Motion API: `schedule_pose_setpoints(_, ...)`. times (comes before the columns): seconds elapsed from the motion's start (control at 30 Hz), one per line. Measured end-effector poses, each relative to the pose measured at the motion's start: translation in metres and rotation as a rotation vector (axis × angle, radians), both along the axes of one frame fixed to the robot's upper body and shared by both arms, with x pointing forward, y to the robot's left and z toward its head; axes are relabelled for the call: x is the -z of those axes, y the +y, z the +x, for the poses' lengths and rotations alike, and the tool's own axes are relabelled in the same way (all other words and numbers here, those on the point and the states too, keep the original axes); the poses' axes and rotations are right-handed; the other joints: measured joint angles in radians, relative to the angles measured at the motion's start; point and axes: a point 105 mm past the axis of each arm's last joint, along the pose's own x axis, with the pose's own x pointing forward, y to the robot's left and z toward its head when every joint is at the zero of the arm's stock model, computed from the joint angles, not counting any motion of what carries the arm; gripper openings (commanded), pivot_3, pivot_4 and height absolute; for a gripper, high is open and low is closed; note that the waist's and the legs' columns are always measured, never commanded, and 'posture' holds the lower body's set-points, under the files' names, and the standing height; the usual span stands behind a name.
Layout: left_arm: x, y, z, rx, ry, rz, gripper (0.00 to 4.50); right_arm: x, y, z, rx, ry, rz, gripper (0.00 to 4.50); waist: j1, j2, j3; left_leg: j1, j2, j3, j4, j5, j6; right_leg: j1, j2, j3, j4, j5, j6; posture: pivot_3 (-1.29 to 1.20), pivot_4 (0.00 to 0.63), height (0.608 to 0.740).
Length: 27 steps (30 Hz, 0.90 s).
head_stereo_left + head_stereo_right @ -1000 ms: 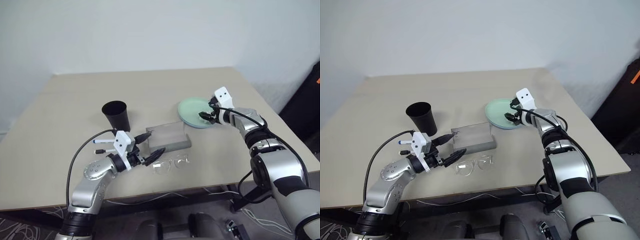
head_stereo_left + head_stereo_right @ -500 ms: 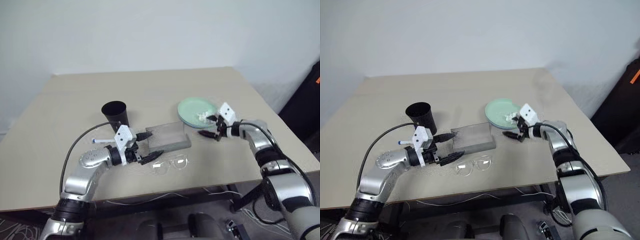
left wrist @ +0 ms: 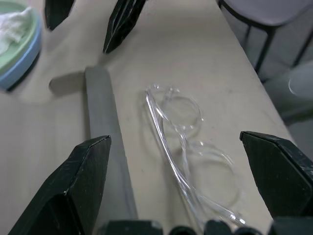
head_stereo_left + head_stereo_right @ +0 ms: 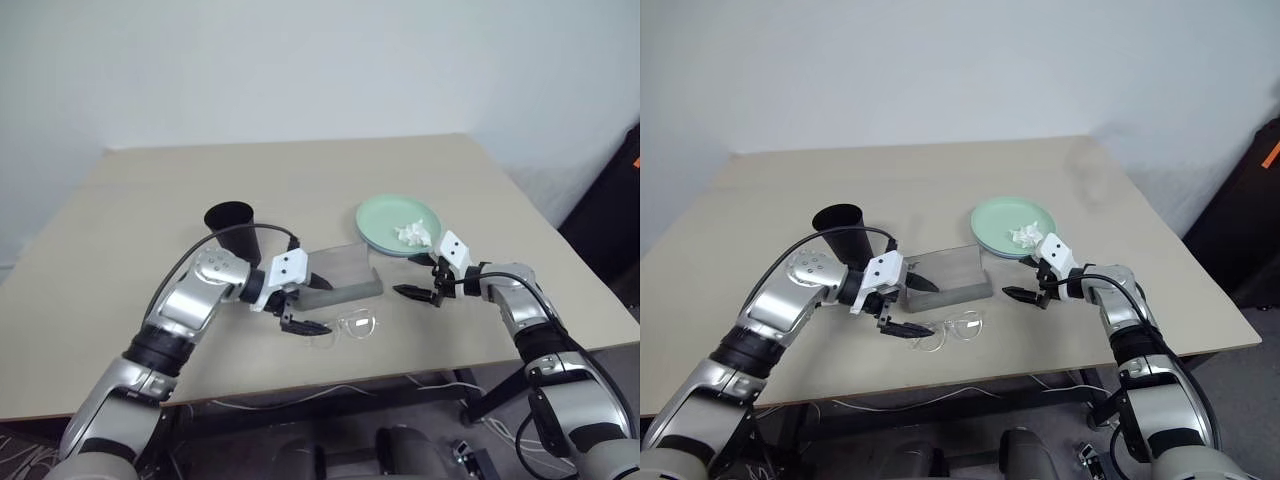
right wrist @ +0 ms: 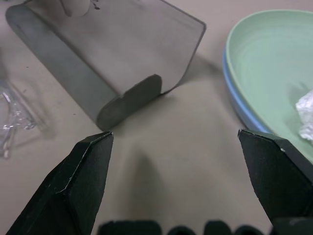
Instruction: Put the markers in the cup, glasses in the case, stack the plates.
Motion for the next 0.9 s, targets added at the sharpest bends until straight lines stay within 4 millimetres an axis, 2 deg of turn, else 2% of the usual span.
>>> schedule_pose_setpoints(0.23,0.008,-0.011,0.003,0.099,0.041,0.064,4.5,0.003,-0.001,-0.013,0.002,0.002,0.018,4.42,0.001,0.0,0.0,0.0,0.0,0.001,0.001,0.0,0.0,0.0,0.002,0.003,0.0,0.0,0.0,0.0,0.0,0.72)
schedule_pose_setpoints(0.33,0.011,-0.019,-0.001,0.148,0.072,0.074,3.94,0.005,-0.001,-0.015,0.024,0.002,0.023,4.46,0.001,0.0,0.0,0.0,-0.001,0.001,0.002,0.0,0.001,0.0,0.002,0.005,0.0,0.0,0.0,0.0,0.0,0.72)
schedule_pose_setpoints(0.47,0.014,-0.024,-0.005,0.173,0.098,0.076,2.61,0.005,-0.001,-0.016,0.047,-0.004,0.039,4.46,0.001,0.0,0.0,0.0,-0.001,-0.001,0.002,0.0,0.002,0.0,0.002,0.008,0.0,0.0,0.0,0.0,0.0,0.72)
schedule_pose_setpoints(0.63,0.024,-0.021,-0.004,0.176,0.099,0.138,2.61,-0.001,0.0,-0.015,0.067,-0.027,0.06,4.46,0.001,0.0,0.0,0.001,-0.001,-0.001,0.002,0.001,0.002,0.0,0.003,0.008,0.001,0.0,0.0,0.0,0.0,0.72)
schedule_pose_setpoints(0.9,0.022,-0.021,0.0,0.172,0.086,0.157,2.61,-0.002,-0.001,-0.014,0.09,-0.028,0.077,4.46,0.001,-0.001,0.0,0.001,-0.001,-0.001,0.003,0.001,0.003,0.0,0.003,0.009,0.001,0.0,0.0,0.0,0.0,0.72)
